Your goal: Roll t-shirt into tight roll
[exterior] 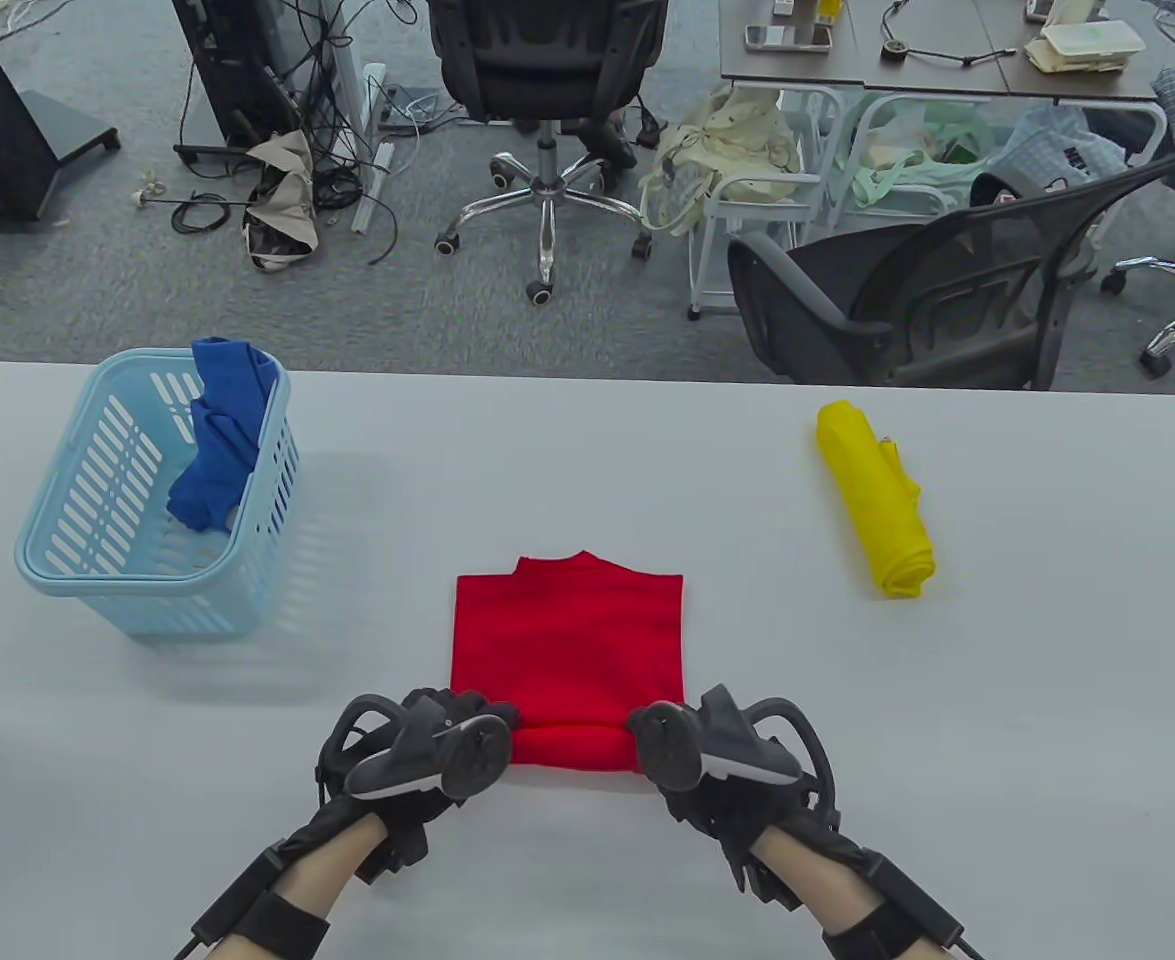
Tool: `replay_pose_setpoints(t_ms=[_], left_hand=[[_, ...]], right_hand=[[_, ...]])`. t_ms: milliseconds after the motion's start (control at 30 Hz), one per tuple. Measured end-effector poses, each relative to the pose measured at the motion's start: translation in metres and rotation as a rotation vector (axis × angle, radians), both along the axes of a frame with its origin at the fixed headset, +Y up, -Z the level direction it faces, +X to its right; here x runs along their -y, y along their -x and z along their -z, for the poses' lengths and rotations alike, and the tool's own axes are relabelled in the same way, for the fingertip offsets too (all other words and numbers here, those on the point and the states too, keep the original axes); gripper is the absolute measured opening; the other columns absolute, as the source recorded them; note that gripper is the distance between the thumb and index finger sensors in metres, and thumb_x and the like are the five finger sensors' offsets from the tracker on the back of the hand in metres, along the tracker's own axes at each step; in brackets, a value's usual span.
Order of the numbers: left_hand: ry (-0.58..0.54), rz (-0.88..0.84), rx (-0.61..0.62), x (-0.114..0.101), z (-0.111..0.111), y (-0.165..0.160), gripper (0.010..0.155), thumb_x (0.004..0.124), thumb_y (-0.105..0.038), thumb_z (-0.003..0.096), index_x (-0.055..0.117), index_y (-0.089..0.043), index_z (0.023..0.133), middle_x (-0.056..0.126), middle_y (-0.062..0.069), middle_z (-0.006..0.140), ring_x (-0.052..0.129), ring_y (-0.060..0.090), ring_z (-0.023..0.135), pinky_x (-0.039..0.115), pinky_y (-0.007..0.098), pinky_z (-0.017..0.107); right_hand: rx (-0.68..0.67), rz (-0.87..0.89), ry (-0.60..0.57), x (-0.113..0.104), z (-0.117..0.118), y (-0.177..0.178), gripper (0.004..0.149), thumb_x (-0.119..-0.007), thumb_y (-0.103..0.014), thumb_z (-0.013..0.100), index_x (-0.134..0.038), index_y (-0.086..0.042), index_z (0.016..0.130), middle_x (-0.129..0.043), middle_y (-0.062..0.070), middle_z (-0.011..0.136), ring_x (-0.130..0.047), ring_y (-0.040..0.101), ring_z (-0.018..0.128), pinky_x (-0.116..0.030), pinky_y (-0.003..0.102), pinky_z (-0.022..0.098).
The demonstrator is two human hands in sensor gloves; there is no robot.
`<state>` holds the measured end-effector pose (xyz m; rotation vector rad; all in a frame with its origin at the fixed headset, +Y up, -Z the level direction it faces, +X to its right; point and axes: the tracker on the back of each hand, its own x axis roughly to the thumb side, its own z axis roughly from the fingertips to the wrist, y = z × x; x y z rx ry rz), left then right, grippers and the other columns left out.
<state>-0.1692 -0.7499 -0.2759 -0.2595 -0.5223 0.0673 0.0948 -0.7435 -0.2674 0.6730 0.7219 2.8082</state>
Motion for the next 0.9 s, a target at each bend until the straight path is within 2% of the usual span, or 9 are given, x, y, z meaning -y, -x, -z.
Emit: replay_pose_setpoints(t_ms=[67,167,267,333,467,567,633,767,900], left_hand=[[0.094,-0.095,-0.024,0.001,0.003,0.008,0.049,0.066,-0.041,0.0528,0.075,-0.024,0.097,0.097,0.000,0.081,0.101,0.018,0.064,0.078,0.050,0.066],[0.136,-0.151,-0.059,0.005,0.006,0.012,0.050,0.063,-0.046,0.0534,0.078,-0.022,0.094,0.100,-0.001,0.074,0.102,0.018,0.057,0.078,0.051,0.065],[-0.027,0.045,-0.099,0.008,0.008,0.013,0.057,0.055,-0.056,0.0517,0.080,-0.024,0.092,0.098,-0.004,0.066,0.100,0.019,0.056,0.074,0.053,0.068],[-0.076,0.124,-0.138,0.009,0.010,0.016,0.057,0.053,-0.057,0.0518,0.078,-0.026,0.093,0.097,-0.005,0.068,0.099,0.019,0.059,0.073,0.053,0.068],[-0.132,0.131,-0.183,0.001,0.005,0.014,0.059,0.059,-0.054,0.0523,0.066,-0.024,0.103,0.087,0.003,0.089,0.091,0.027,0.075,0.066,0.058,0.072],[-0.316,0.216,-0.099,-0.014,-0.014,-0.005,0.061,0.066,-0.051,0.0518,0.059,-0.026,0.107,0.082,0.002,0.095,0.090,0.022,0.077,0.069,0.054,0.071],[-0.352,0.235,-0.045,-0.016,-0.027,-0.019,0.062,0.067,-0.051,0.0511,0.058,-0.027,0.108,0.082,0.001,0.096,0.090,0.020,0.076,0.072,0.052,0.070],[-0.257,0.343,0.085,0.004,-0.035,-0.038,0.065,0.069,-0.051,0.0498,0.054,-0.031,0.110,0.071,0.007,0.111,0.084,0.028,0.090,0.070,0.053,0.072],[-0.243,0.364,0.128,0.012,-0.031,-0.037,0.069,0.068,-0.052,0.0498,0.047,-0.029,0.112,0.069,0.005,0.111,0.081,0.026,0.092,0.070,0.051,0.073]], right_hand=[[0.048,0.107,0.111,0.001,0.001,-0.008,0.052,-0.056,-0.032,0.065,-0.050,-0.016,0.114,-0.070,0.014,0.104,-0.086,0.031,0.080,-0.071,0.048,0.059],[0.087,0.054,0.072,0.004,0.001,-0.010,0.052,-0.052,-0.033,0.066,-0.047,-0.017,0.115,-0.070,0.011,0.102,-0.087,0.029,0.077,-0.072,0.046,0.058],[0.158,-0.119,-0.082,0.006,0.001,-0.009,0.061,-0.054,-0.044,0.067,-0.038,-0.015,0.117,-0.062,0.012,0.106,-0.086,0.026,0.078,-0.072,0.044,0.058],[0.190,-0.144,-0.092,0.007,0.003,-0.011,0.065,-0.054,-0.049,0.066,-0.035,-0.014,0.118,-0.060,0.013,0.107,-0.086,0.025,0.077,-0.072,0.044,0.058],[0.230,-0.135,-0.067,0.010,0.006,-0.016,0.070,-0.054,-0.054,0.066,-0.034,-0.011,0.118,-0.059,0.015,0.107,-0.085,0.024,0.076,-0.072,0.044,0.058],[0.249,-0.147,-0.076,0.010,0.007,-0.018,0.072,-0.054,-0.056,0.065,-0.035,-0.011,0.118,-0.060,0.015,0.107,-0.086,0.023,0.075,-0.072,0.044,0.058],[0.253,-0.160,-0.086,0.009,0.006,-0.017,0.072,-0.054,-0.057,0.064,-0.036,-0.011,0.118,-0.060,0.015,0.107,-0.086,0.023,0.075,-0.072,0.044,0.057],[0.258,-0.209,-0.119,0.006,0.004,-0.015,0.074,-0.053,-0.058,0.063,-0.037,-0.011,0.118,-0.061,0.017,0.107,-0.086,0.026,0.076,-0.072,0.046,0.057],[0.267,-0.266,-0.149,-0.001,0.002,-0.016,0.074,-0.054,-0.059,0.062,-0.038,-0.014,0.119,-0.057,0.020,0.111,-0.083,0.032,0.083,-0.070,0.050,0.060]])
